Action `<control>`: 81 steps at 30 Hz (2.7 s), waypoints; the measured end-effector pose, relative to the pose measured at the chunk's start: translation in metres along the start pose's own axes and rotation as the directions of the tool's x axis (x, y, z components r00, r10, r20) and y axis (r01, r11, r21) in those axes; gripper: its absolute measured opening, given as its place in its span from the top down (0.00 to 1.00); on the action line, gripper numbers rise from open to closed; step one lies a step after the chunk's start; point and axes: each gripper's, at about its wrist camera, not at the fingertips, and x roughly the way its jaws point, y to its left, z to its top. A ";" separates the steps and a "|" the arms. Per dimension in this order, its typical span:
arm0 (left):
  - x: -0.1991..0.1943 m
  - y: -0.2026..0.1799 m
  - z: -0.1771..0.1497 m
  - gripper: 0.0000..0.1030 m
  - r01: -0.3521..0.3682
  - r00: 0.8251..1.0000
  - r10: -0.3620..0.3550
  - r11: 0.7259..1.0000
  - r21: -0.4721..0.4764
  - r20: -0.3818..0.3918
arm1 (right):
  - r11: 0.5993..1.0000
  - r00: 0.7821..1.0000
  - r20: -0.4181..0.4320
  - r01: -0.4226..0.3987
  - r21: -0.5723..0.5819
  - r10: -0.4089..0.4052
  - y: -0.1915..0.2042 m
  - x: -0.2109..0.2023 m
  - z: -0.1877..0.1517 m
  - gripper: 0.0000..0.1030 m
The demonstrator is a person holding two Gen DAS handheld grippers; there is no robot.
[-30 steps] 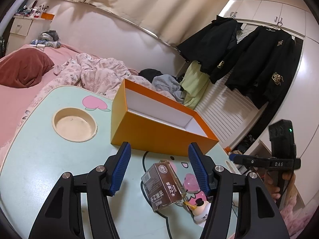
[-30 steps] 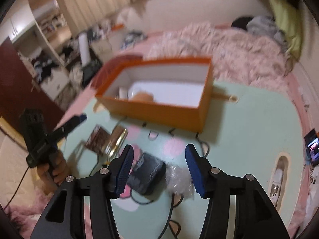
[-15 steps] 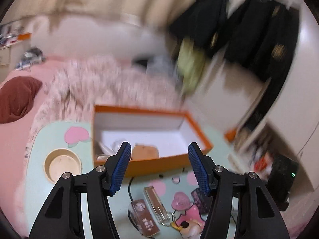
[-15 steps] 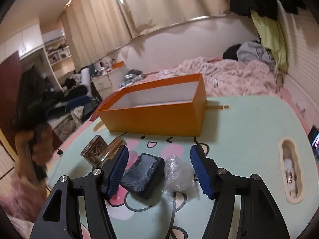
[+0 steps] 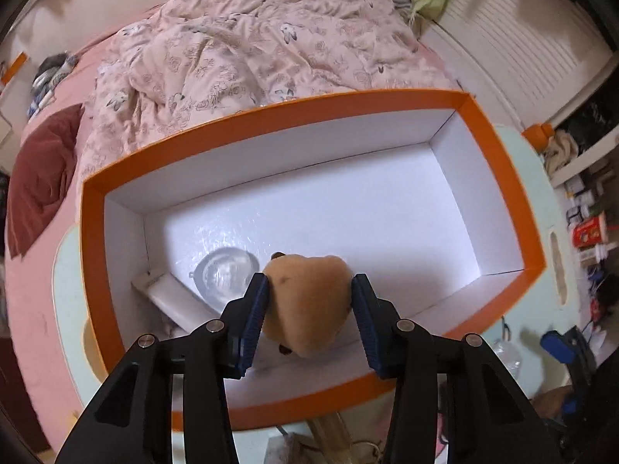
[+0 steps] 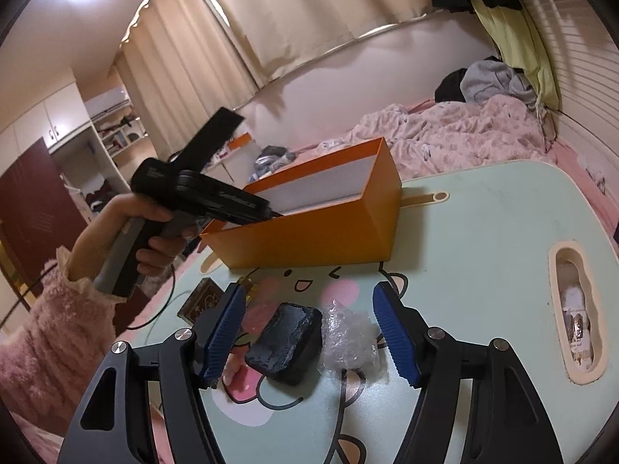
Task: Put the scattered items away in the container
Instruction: 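Reach into the box and grasp the tan plush toy with the left gripper, then carry the tan plush out and release it on the table, left gripper, then reach into the box and grasp the clear plastic heart with the right gripper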
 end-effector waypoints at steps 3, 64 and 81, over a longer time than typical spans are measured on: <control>0.000 0.001 0.000 0.60 0.022 1.000 -0.022 1.000 0.012 0.008 | 1.000 1.000 0.006 0.003 -0.013 -0.003 0.002 -0.001 -0.001 0.34; -0.080 0.093 -0.236 0.24 0.249 0.735 -0.008 0.933 -0.259 0.678 | 1.000 0.998 -0.049 0.026 0.013 -0.025 0.000 0.009 -0.001 0.31; -0.064 0.089 -0.241 0.24 0.230 0.728 -0.013 0.946 -0.227 0.685 | 0.997 0.918 -0.395 0.003 0.077 0.027 0.063 0.105 0.119 0.37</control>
